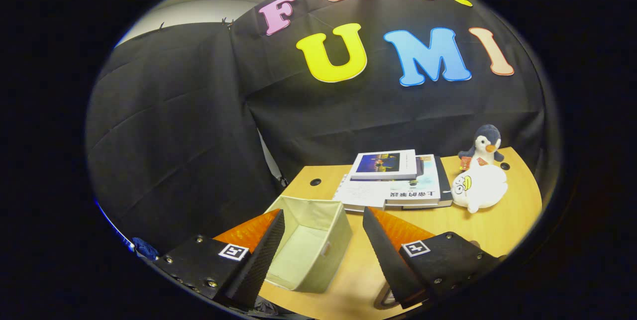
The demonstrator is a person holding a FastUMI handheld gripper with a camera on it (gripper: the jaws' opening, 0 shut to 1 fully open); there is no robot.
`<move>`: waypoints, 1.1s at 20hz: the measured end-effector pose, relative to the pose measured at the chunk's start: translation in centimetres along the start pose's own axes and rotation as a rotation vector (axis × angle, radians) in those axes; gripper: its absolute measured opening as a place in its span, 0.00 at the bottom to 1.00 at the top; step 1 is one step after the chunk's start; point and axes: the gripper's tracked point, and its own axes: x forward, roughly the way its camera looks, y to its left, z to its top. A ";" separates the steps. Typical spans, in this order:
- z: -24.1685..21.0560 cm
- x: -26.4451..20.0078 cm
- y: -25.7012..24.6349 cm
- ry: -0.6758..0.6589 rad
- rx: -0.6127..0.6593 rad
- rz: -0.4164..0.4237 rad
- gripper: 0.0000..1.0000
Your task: Open the storage box then place both shoes into the box .Put the left shoe in first, then the right shoe, with the right side of both shoes facing outward in a uniform manner.
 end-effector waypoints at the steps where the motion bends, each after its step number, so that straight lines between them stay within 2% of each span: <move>1: -0.5 -0.1 -0.9 0.009 0.000 -0.017 0.96; 13: -6.2 -0.6 -9.7 0.113 0.072 -0.149 0.97; 22: -12.3 -0.8 -13.5 0.240 0.151 -0.196 0.96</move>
